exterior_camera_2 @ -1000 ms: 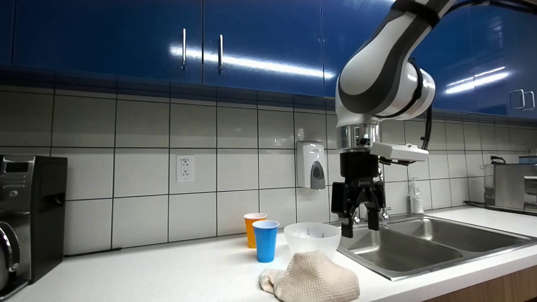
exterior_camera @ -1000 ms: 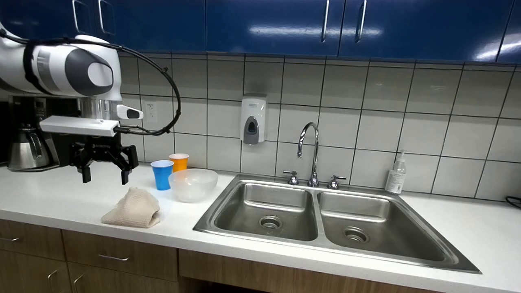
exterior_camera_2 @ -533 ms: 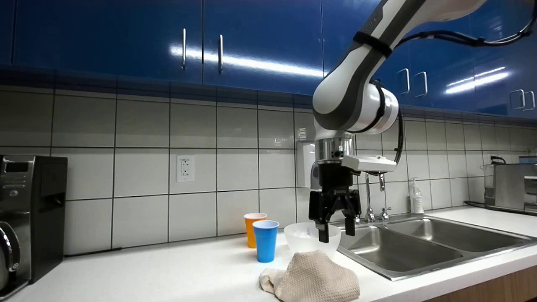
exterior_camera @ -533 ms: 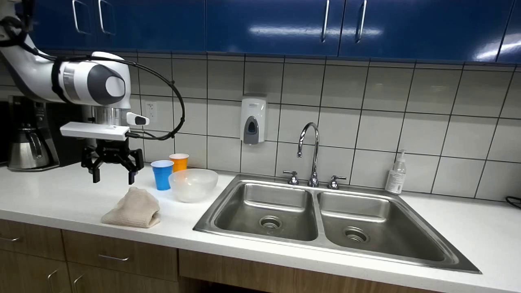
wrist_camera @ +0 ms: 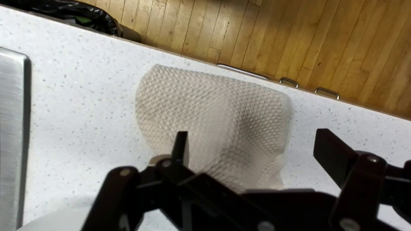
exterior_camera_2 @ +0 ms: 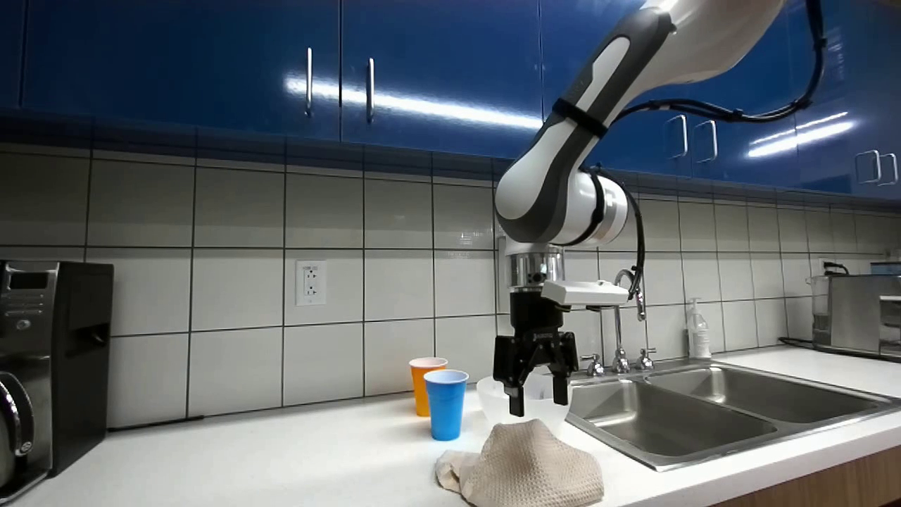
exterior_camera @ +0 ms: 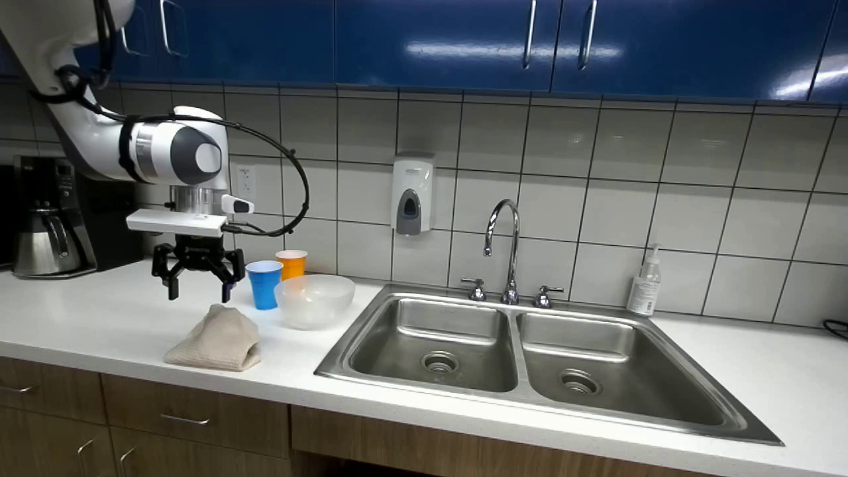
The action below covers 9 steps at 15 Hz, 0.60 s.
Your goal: Put the white towel inside the plastic bowl
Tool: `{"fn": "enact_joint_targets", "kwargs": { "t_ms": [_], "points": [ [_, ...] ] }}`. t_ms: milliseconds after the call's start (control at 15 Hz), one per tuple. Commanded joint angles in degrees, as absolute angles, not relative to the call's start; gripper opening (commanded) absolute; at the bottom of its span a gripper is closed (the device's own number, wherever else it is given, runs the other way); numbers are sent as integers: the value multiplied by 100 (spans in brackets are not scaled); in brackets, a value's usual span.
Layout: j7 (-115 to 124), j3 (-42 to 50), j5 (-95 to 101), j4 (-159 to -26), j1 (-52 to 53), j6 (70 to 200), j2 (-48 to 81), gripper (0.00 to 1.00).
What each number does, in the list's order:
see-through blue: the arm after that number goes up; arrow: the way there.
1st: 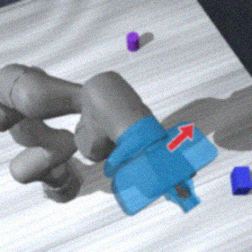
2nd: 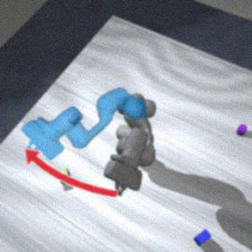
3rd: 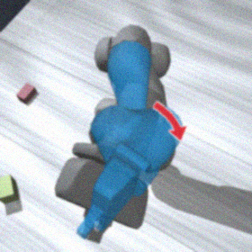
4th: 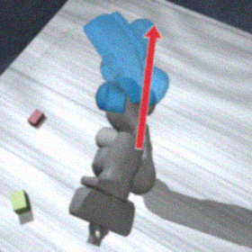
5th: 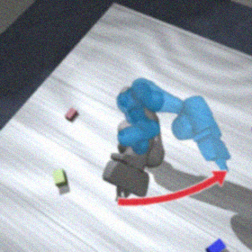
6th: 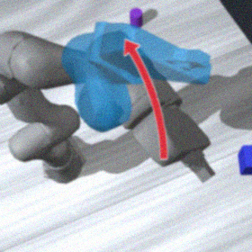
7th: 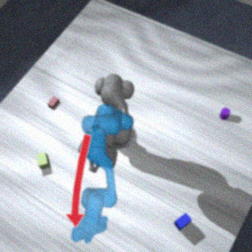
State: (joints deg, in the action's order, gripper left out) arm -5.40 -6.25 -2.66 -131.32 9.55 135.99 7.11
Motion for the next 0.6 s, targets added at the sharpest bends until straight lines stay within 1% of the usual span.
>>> {"fn": "enact_joint_targets", "kwargs": {
  "t_ms": [0,533],
  "points": [
    [-525,-644,-106,-12801,848,13536,1041,100],
    [-588,-638,-131,-12407,764,13607,1648,100]
  ]
}}
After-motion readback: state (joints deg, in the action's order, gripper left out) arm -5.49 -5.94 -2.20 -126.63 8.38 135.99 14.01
